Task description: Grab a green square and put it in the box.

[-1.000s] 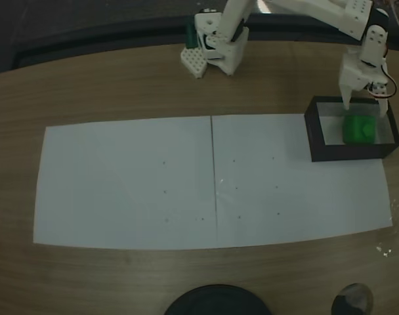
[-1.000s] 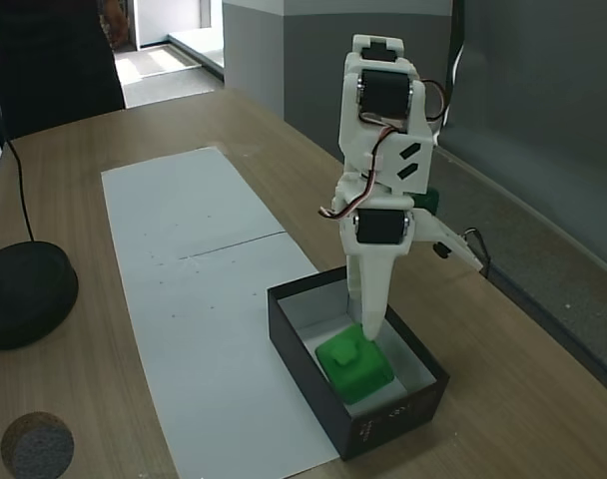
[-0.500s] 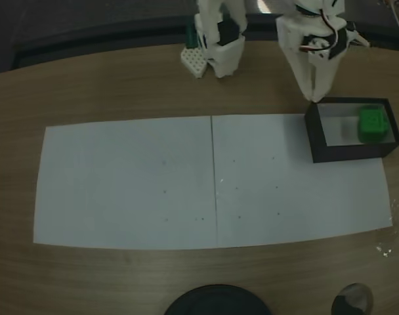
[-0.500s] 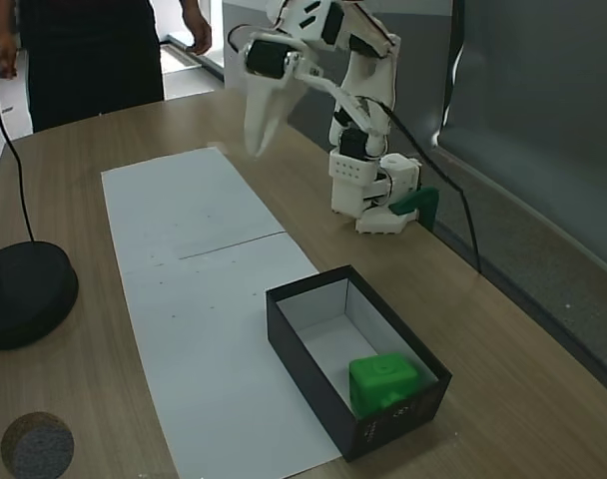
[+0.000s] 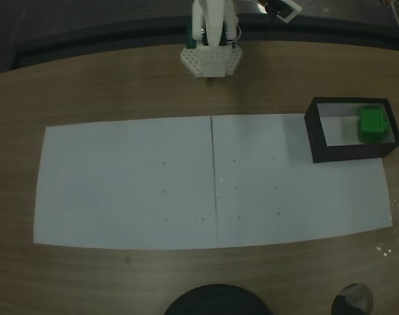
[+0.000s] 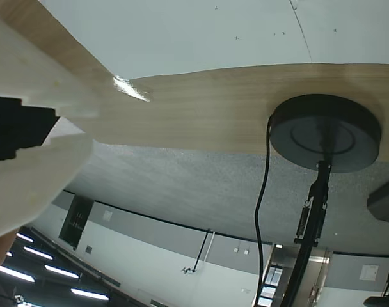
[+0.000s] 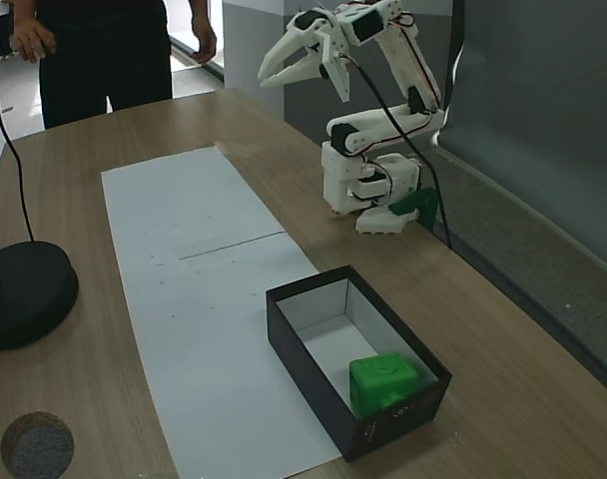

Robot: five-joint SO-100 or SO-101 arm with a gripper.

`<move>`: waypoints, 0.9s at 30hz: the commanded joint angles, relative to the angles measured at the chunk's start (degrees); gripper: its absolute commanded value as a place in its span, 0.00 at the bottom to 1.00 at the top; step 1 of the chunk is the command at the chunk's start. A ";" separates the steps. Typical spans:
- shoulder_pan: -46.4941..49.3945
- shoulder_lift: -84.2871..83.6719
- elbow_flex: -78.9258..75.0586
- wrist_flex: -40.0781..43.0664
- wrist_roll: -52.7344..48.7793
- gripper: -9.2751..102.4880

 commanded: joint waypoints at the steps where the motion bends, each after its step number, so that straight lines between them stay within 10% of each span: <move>1: 0.70 4.92 3.08 -1.32 0.26 0.08; 16: 13.54 8.35 29.62 -20.04 -2.29 0.08; 27: 5.19 8.44 51.68 -25.31 4.31 0.08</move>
